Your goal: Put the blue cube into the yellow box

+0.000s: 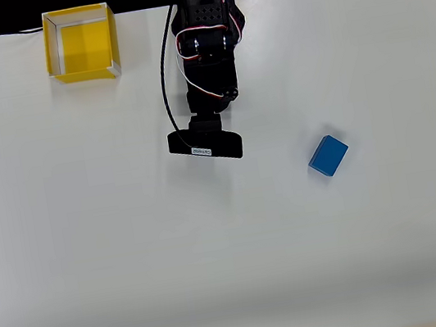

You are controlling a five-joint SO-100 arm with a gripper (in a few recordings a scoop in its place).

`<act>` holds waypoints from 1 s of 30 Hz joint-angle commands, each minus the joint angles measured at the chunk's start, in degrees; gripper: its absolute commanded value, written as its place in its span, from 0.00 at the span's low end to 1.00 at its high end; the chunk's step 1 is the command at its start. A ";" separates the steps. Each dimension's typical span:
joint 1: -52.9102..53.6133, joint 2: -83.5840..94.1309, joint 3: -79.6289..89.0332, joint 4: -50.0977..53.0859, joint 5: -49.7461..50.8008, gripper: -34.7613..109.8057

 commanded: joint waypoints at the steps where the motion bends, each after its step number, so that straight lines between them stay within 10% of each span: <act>1: -0.26 1.49 1.49 0.79 -2.20 0.24; 17: -1.76 -0.44 -1.58 -2.11 0.97 0.25; 30: -3.25 -35.42 -35.77 -14.59 16.35 0.47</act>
